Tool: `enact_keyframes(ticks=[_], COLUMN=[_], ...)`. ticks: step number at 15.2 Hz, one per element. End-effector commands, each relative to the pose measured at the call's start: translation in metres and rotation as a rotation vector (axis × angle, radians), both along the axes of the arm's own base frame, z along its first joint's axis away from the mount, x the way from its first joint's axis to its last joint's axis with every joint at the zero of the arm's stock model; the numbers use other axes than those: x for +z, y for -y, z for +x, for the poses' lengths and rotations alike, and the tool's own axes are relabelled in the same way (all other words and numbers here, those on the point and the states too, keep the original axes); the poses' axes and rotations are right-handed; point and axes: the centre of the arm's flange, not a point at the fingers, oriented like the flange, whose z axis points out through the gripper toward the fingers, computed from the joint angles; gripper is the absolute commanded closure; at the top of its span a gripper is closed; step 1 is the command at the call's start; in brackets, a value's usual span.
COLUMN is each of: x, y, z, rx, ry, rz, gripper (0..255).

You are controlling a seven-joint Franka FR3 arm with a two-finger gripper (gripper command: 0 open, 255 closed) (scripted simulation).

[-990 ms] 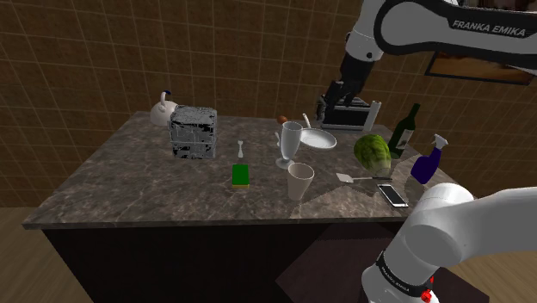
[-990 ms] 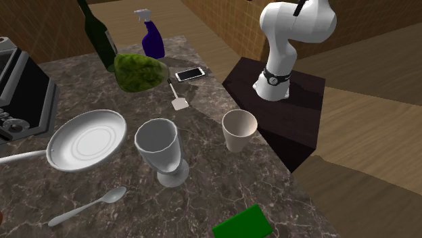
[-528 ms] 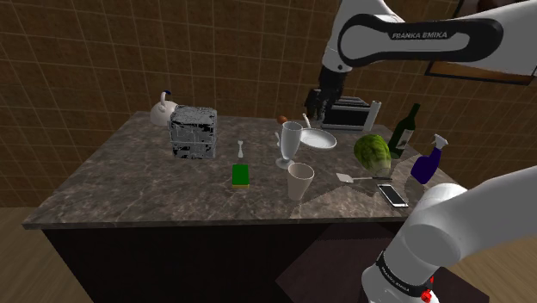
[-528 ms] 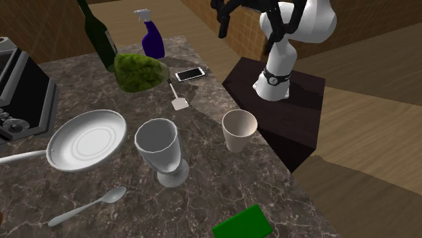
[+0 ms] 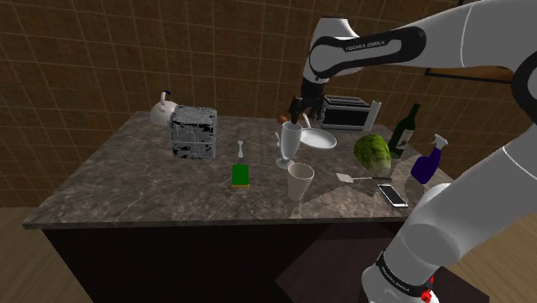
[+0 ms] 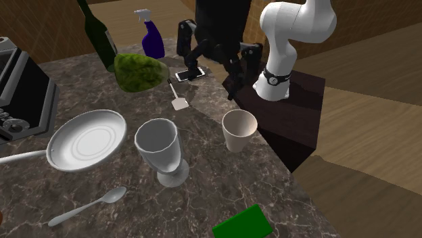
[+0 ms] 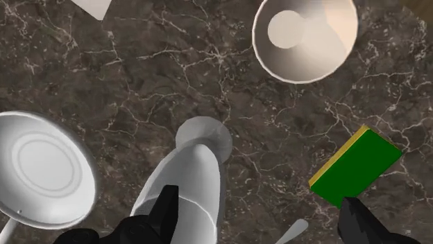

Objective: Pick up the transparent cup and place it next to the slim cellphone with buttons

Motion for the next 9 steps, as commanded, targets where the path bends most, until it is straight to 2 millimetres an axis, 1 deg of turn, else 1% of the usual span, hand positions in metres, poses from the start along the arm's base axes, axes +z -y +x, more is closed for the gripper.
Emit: enact_keyframes(ticks=[1, 9], x=[-0.017, -0.08], y=[0.012, 0.048], z=[0.026, 0.107], rx=[-0.009, -0.041], ry=[-0.007, -0.035], rz=[0.009, 0.046], gripper=[0, 0])
